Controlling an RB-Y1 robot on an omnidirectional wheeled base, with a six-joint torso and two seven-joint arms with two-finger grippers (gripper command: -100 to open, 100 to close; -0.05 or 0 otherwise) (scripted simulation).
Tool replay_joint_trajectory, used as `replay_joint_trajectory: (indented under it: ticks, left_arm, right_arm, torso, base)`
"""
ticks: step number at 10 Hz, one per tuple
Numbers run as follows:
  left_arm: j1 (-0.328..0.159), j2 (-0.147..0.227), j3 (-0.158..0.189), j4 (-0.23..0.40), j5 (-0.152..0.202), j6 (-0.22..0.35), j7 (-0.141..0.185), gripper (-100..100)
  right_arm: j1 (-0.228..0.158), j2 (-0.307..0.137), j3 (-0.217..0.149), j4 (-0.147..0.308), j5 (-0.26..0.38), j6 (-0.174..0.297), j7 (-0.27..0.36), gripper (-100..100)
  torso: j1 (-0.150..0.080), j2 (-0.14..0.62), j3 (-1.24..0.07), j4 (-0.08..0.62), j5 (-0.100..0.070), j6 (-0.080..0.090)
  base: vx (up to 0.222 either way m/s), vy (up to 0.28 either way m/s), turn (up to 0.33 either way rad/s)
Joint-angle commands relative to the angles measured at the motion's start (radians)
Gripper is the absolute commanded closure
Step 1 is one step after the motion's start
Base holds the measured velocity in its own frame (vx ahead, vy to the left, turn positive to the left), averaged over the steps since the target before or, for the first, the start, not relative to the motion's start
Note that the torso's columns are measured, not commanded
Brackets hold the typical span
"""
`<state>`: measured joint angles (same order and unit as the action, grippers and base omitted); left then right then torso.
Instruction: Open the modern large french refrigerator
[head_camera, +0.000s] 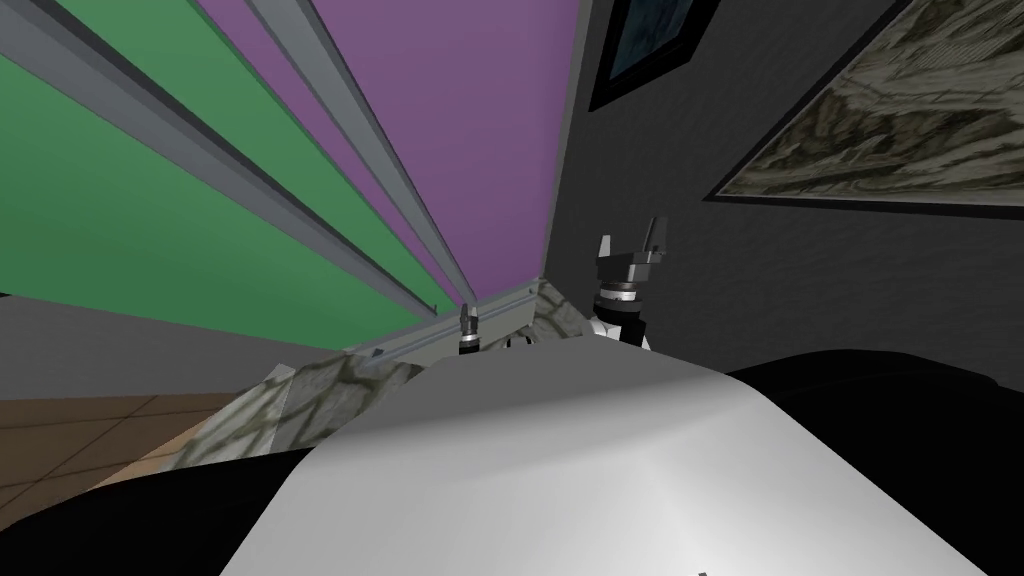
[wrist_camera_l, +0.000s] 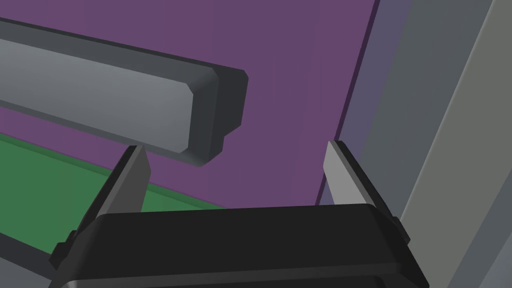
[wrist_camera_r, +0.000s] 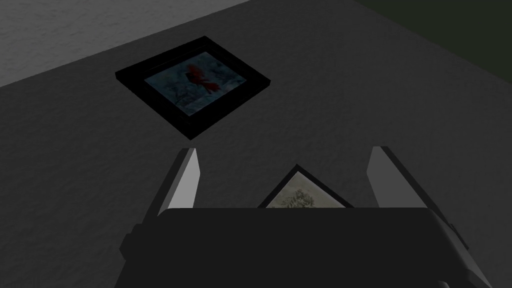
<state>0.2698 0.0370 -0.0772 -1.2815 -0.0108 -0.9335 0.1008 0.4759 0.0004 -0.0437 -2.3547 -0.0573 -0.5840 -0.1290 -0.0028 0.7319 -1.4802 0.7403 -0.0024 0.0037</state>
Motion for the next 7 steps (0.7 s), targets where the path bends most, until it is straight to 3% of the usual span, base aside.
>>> replay_joint_trajectory:
  ticks: [1,3,4,5,6,7]
  left_arm:
    - [0.0,-0.019,0.069,-0.026,-0.035,0.012,0.037,-100]
    - [0.013,-0.04,0.135,-0.049,-0.082,0.021,0.085,-100]
    - [0.013,-0.04,0.155,-0.049,-0.082,0.021,0.085,-100]
    - [0.019,-0.051,0.189,-0.06,-0.105,0.026,0.109,-100]
    - [0.019,-0.051,0.198,-0.06,-0.105,0.026,0.109,-100]
    - [0.025,-0.062,0.236,-0.072,-0.129,0.031,0.133,-100]
  right_arm:
    - [0.0,0.0,0.0,0.0,0.0,0.0,0.0,0]
    - [0.0,0.0,0.0,0.0,0.0,0.0,0.0,0]
    - [0.0,0.0,0.0,0.0,0.0,0.0,0.0,0]
    - [0.0,0.0,0.0,0.0,0.0,0.0,0.0,0]
    - [0.0,0.0,0.0,0.0,0.0,0.0,0.0,0]
    - [0.0,0.0,0.0,0.0,0.0,0.0,0.0,0]
  torso:
    - [-0.001,-0.001,-0.001,0.001,-0.001,0.002]
    - [0.0,-0.003,-0.002,0.002,-0.001,0.002]
    - [-0.001,-0.004,-0.003,0.002,-0.002,0.004]
    - [0.0,-0.004,-0.003,0.002,-0.003,0.001]
    - [0.001,-0.005,-0.004,0.004,-0.003,0.002]
    - [0.002,-0.005,-0.004,0.003,-0.003,0.001]
  base:
    - [-0.021,-0.025,-0.085]
    - [-0.023,-0.025,-0.226]
    - [-0.016,-0.018,-0.088]
    - [-0.017,-0.034,-0.156]
    - [-0.007,-0.019,-0.068]
    - [-0.007,-0.026,-0.138]
